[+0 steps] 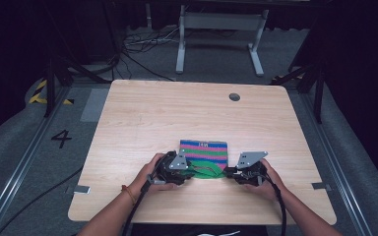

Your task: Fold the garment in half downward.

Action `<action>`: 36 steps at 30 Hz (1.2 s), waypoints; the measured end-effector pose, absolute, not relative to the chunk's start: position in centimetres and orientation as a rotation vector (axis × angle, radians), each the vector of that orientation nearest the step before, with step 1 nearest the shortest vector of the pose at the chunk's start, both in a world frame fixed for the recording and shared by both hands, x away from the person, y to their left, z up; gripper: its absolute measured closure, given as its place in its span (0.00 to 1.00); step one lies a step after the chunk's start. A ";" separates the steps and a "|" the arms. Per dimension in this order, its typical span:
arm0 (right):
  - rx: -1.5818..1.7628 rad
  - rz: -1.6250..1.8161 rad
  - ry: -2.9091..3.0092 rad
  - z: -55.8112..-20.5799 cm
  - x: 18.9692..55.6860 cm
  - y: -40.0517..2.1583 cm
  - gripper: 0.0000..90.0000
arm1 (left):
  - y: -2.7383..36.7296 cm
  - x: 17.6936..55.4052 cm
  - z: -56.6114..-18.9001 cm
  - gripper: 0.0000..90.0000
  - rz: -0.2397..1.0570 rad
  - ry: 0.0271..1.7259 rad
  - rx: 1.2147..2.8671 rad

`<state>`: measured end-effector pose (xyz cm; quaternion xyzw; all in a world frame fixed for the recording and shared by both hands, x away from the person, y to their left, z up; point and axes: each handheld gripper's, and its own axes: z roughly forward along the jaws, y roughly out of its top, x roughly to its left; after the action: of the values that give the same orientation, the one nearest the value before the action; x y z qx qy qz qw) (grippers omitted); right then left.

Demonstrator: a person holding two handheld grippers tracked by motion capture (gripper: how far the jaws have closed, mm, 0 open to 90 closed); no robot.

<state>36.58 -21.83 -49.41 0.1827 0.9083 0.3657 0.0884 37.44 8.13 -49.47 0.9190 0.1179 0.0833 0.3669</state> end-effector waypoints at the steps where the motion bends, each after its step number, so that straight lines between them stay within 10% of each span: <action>1: 0.536 1.072 2.701 -49.3 36.5 -21.8 0.86 | 8.1 37.4 -49.4 0.57 0.224 0.300 2.369; 36: 0.709 0.991 2.590 -47.2 34.0 -28.6 0.38 | 19.9 33.9 -48.0 0.28 0.379 0.599 2.480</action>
<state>33.97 -28.61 -47.17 0.2454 0.8960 0.3428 0.1393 33.90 19.93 -48.01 0.9238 0.2232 0.1411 0.2774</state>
